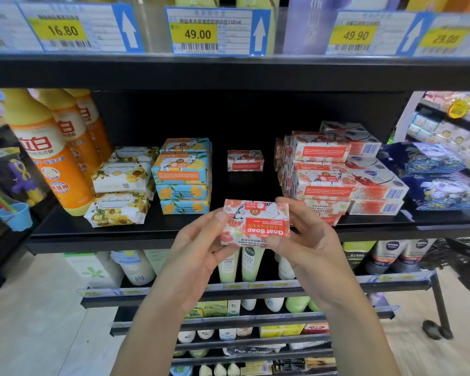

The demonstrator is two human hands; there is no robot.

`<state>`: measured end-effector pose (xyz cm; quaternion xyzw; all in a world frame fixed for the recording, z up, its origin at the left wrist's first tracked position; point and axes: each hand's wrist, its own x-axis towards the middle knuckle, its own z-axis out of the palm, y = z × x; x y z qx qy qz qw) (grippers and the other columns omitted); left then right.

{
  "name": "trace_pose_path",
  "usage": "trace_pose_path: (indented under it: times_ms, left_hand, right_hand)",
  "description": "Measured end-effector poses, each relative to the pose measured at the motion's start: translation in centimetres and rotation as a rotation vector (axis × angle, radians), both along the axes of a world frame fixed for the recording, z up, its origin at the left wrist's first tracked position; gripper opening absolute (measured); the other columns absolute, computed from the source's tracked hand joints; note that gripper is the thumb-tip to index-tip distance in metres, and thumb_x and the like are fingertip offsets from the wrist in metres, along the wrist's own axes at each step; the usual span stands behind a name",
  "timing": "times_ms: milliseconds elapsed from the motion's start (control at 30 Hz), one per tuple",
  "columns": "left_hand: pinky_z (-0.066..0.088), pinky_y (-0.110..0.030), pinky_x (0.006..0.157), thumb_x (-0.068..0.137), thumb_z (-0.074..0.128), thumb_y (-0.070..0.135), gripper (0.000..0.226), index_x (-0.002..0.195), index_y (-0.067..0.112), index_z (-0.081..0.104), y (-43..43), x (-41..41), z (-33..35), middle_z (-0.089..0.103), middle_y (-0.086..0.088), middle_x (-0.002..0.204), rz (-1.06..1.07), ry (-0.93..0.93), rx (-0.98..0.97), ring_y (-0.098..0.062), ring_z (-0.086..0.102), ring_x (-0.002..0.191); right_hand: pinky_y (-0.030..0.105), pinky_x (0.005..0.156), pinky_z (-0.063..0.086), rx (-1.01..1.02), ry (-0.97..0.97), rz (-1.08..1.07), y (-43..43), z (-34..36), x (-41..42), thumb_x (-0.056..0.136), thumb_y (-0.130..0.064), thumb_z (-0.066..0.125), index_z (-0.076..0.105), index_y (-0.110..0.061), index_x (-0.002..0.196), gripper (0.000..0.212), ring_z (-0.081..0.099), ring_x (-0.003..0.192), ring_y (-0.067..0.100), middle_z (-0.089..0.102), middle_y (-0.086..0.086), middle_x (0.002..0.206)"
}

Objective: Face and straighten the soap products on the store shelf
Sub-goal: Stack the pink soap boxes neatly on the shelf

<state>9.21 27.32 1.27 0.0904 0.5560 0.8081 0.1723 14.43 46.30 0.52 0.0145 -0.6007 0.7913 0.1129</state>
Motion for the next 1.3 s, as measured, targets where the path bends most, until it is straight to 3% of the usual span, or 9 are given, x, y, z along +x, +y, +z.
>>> trace_pose_path:
  times_ms: [300, 400, 500, 600, 767, 900, 1000, 1167, 1300]
  left_hand:
    - [0.060, -0.029, 0.088, 0.090, 0.063, 0.026, 0.042, 0.126, 0.005, 0.068, 0.0, 0.1, -0.1, 0.076, -0.013, 0.115, -0.026, 0.042, -0.044, -0.026, 0.072, 0.109]
    - [0.060, -0.030, 0.088, 0.088, 0.065, 0.023, 0.042, 0.126, 0.006, 0.067, -0.1, 0.1, -0.1, 0.076, -0.012, 0.115, -0.002, 0.061, -0.022, -0.024, 0.073, 0.108]
    - [0.060, -0.031, 0.091, 0.086, 0.067, 0.022, 0.044, 0.127, 0.008, 0.066, 0.3, 0.2, 0.1, 0.076, -0.010, 0.115, 0.008, 0.074, -0.009, -0.023, 0.073, 0.109]
    - [0.060, -0.031, 0.091, 0.084, 0.068, 0.021, 0.045, 0.127, 0.007, 0.066, 0.8, 0.4, 0.4, 0.077, -0.011, 0.114, 0.004, 0.080, 0.008, -0.024, 0.073, 0.108]
    - [0.060, -0.030, 0.091, 0.084, 0.069, 0.022, 0.046, 0.128, 0.009, 0.066, 1.8, 0.6, 1.1, 0.077, -0.011, 0.113, -0.017, 0.100, 0.025, -0.023, 0.073, 0.107]
    - [0.058, -0.035, 0.095, 0.096, 0.062, 0.033, 0.040, 0.129, 0.012, 0.067, 2.6, 0.4, 1.4, 0.075, -0.009, 0.118, -0.039, 0.187, 0.015, -0.024, 0.071, 0.111]
    - [0.056, -0.039, 0.101, 0.099, 0.062, 0.027, 0.030, 0.127, 0.017, 0.068, 2.7, -0.8, 0.7, 0.076, -0.001, 0.116, 0.032, 0.288, -0.149, -0.017, 0.071, 0.111]
    - [0.044, -0.025, 0.110, 0.092, 0.074, 0.034, 0.044, 0.135, 0.033, 0.062, 1.9, -3.0, -1.7, 0.064, 0.023, 0.129, 0.143, 0.605, -0.710, 0.006, 0.056, 0.123]
    - [0.034, -0.020, 0.113, 0.091, 0.073, 0.044, 0.056, 0.143, 0.032, 0.055, 1.8, -4.0, -3.1, 0.050, 0.022, 0.144, 0.079, 0.789, -0.972, 0.004, 0.044, 0.132]
  right_hand:
    - [0.036, 0.101, 0.054, 0.233, 0.096, 0.045, 0.4, 0.4, 0.4, 0.081, 0.003, 0.078, 0.053, -0.018, 0.138, 0.066, 0.063, 0.124, 0.020, 0.068, -0.001, 0.129]
    - [0.033, 0.111, 0.045, 0.489, 0.104, -0.026, 0.4, 1.2, 0.7, 0.084, -0.010, 0.082, 0.050, -0.030, 0.142, 0.069, 0.054, 0.133, 0.011, 0.061, -0.011, 0.137]
    - [0.010, 0.110, 0.031, 0.857, 0.154, -0.135, 0.5, 2.0, 0.6, 0.080, -0.039, 0.083, 0.045, -0.037, 0.147, 0.077, 0.039, 0.138, -0.006, 0.045, -0.024, 0.144]
    - [0.003, 0.110, 0.020, 1.150, 0.239, -0.155, 0.5, 2.5, 0.0, 0.080, -0.047, 0.081, 0.045, -0.030, 0.150, 0.081, 0.031, 0.137, -0.006, 0.040, -0.017, 0.145]
    - [0.029, 0.103, 0.044, 1.367, 0.320, -0.206, 0.9, 3.9, -0.4, 0.082, -0.060, 0.063, 0.053, -0.019, 0.144, 0.075, 0.048, 0.121, 0.011, 0.051, -0.006, 0.133]
    - [0.015, 0.099, 0.040, 1.369, 0.305, -0.184, 2.4, 5.7, 0.0, 0.082, -0.062, 0.064, 0.053, -0.021, 0.146, 0.077, 0.047, 0.120, 0.003, 0.050, -0.014, 0.131]
    - [0.009, 0.098, 0.035, 1.345, 0.246, -0.227, 4.1, 7.5, 0.0, 0.080, -0.056, 0.075, 0.052, -0.031, 0.146, 0.074, 0.045, 0.117, -0.003, 0.047, -0.023, 0.126]
    - [0.034, 0.099, 0.049, 1.315, 0.172, -0.320, 7.2, 10.8, -1.0, 0.074, -0.042, 0.089, 0.058, -0.031, 0.136, 0.069, 0.055, 0.113, 0.008, 0.057, -0.017, 0.121]
    - [0.046, 0.103, 0.050, 1.363, 0.072, -0.269, 9.2, 12.2, -2.6, 0.074, -0.044, 0.087, 0.058, -0.031, 0.138, 0.071, 0.058, 0.118, 0.015, 0.057, -0.014, 0.124]
